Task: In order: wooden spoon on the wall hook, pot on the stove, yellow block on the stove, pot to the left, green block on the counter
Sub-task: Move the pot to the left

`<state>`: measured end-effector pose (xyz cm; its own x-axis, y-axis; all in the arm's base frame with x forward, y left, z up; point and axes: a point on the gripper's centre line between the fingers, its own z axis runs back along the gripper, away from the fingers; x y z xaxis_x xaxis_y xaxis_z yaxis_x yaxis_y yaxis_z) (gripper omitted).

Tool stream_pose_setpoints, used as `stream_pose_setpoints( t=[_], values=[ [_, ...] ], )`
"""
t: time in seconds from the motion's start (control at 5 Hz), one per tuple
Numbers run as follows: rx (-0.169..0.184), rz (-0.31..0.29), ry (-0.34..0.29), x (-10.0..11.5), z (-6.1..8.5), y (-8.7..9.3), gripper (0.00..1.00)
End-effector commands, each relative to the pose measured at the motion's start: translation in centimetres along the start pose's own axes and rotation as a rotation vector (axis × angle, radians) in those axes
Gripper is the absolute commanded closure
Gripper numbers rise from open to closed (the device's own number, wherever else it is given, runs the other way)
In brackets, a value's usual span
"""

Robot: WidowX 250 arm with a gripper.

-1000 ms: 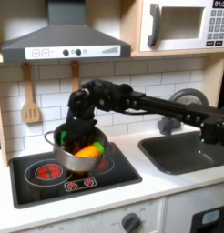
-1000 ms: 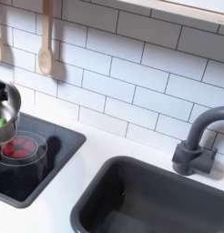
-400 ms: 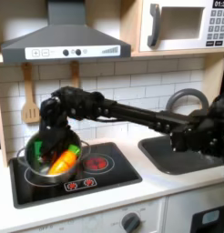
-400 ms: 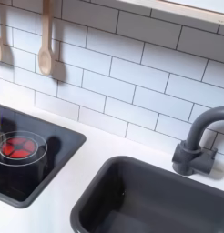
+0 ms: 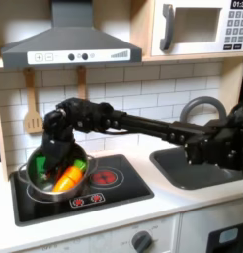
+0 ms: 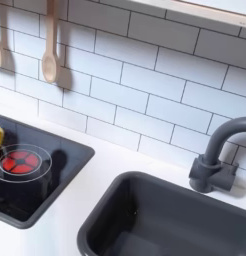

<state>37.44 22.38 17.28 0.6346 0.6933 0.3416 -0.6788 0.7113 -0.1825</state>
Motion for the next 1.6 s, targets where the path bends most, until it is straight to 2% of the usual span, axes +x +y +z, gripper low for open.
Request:
stream_pose_setpoints(
  t=[0.0, 0.2, 0.4, 0.6, 0.8, 1.0, 1.2, 1.4],
  values=[
    [0.055, 0.037, 0.001, -1.2, -0.4, 1.8, 1.00],
    [0.058, 0.026, -0.011, -1.3, 0.5, 1.5, 1.00],
    [0.044, 0.031, 0.001, -1.5, 0.9, 1.2, 1.00],
    [-0.059, 0.061, 0.073, -2.6, 0.1, 0.8, 1.00],
    [-0.123, 0.083, 0.134, -3.6, -0.4, -0.6, 1.00],
    [-0.209, 0.136, 0.156, -4.2, -0.3, -0.5, 1.00],
    [-0.235, 0.143, 0.154, -4.3, 0.4, -0.5, 1.00],
    [-0.286, 0.151, 0.147, -4.1, 0.5, -0.2, 1.00]
  ],
)
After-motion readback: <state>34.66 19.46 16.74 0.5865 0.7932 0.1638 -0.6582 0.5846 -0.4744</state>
